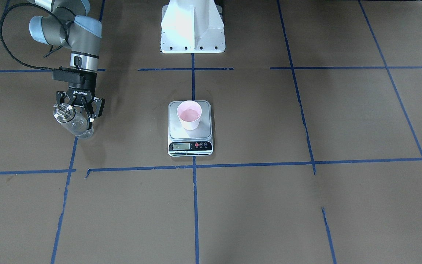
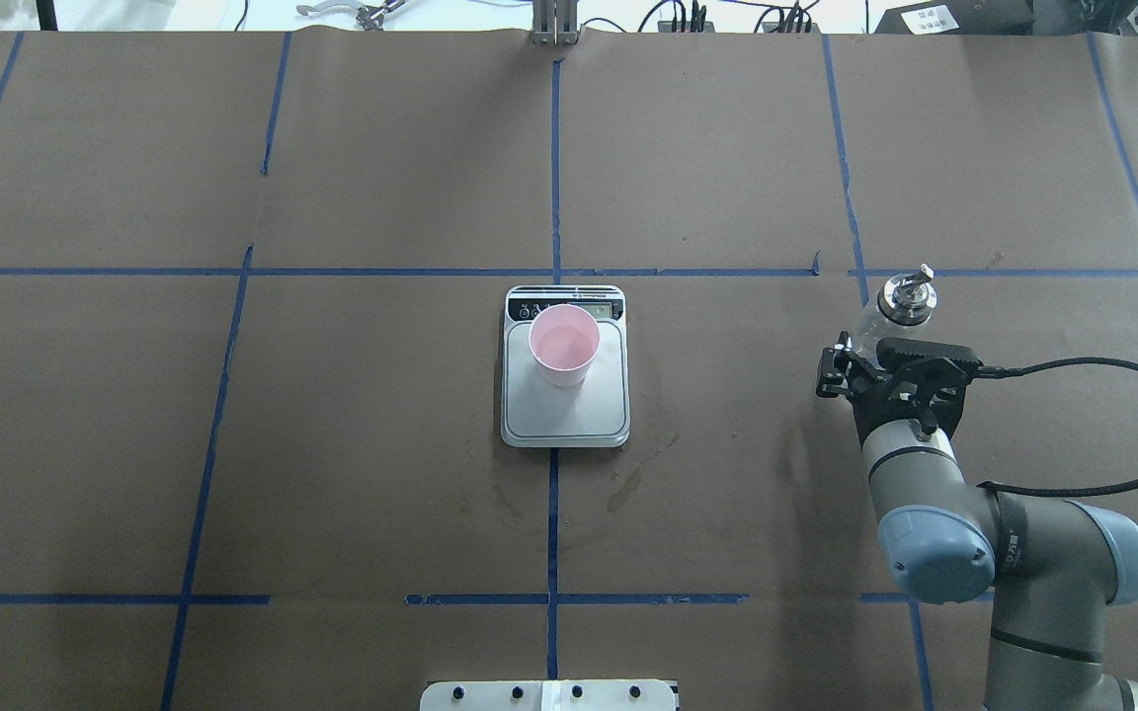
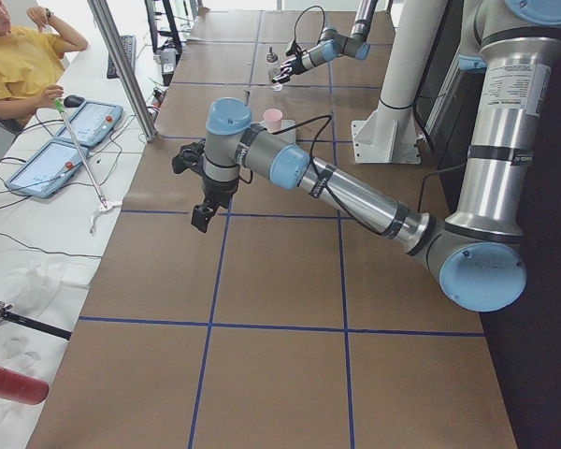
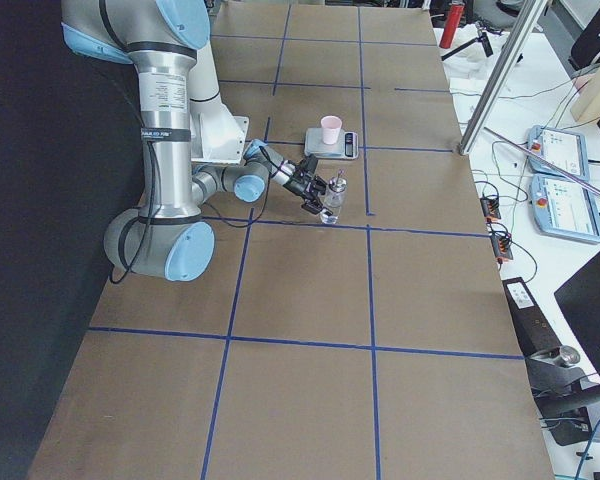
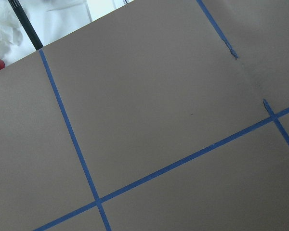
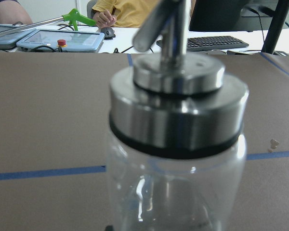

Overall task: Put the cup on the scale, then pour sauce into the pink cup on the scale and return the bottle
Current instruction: 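Lower the bottle with the right gripper onto the table and release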

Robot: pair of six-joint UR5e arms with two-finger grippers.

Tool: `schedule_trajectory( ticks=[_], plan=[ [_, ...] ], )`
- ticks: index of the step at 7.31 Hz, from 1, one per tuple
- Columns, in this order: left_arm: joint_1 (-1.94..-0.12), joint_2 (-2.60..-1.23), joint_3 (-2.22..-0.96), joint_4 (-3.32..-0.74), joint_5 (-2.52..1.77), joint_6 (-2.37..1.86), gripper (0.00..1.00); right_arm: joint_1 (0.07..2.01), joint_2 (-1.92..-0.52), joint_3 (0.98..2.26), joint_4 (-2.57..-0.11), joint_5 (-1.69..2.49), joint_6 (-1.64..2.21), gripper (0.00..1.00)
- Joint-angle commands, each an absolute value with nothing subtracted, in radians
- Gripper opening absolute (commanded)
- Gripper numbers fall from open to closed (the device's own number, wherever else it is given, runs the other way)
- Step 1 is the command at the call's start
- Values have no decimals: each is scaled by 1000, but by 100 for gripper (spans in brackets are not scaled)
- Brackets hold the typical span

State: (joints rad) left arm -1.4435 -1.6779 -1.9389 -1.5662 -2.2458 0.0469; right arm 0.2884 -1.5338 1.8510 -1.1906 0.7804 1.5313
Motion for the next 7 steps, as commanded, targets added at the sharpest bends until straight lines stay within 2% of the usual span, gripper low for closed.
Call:
schedule_trajectory(
  ticks=[1, 5, 7],
  plan=[
    [-1443, -1678, -1939, -1566, -2246, 46, 100, 287, -1534, 1850, -1192, 778, 1531, 100],
    [-1443, -1680, -1940, -1566, -2246, 48, 100, 287, -1543, 1864, -1189, 775, 1531, 100],
    [-1443, -1678, -1940, -1565, -2246, 48, 100, 267, -1592, 1906, -1189, 773, 1532, 100]
  ],
)
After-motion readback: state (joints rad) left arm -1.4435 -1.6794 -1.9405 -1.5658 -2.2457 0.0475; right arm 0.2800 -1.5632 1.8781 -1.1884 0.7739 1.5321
